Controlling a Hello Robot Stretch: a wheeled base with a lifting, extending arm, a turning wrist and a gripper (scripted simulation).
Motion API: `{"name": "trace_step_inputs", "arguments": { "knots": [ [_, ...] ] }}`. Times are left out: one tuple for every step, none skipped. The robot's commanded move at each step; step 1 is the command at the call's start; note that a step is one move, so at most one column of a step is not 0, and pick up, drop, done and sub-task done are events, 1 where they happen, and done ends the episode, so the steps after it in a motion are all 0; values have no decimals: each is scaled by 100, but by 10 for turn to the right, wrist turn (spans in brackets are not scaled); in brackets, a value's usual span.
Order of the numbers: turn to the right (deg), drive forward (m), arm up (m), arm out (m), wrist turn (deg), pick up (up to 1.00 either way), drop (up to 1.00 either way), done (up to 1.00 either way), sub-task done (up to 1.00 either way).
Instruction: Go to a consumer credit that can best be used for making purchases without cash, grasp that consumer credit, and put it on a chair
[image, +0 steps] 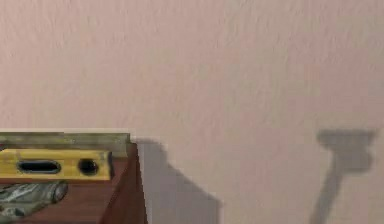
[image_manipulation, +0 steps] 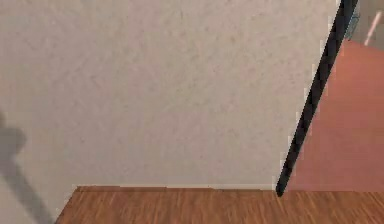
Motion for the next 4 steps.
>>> {"name": "trace_step_inputs", "arguments": {
  "knots": [
    [-450, 0, 0, 0, 0, 0, 0, 0, 0],
    [-450, 0, 0, 0, 0, 0, 0, 0, 0],
    [-450, 0, 0, 0, 0, 0, 0, 0, 0],
    [0, 0, 50, 0, 0, 0, 0, 0, 0]
  ]
}}
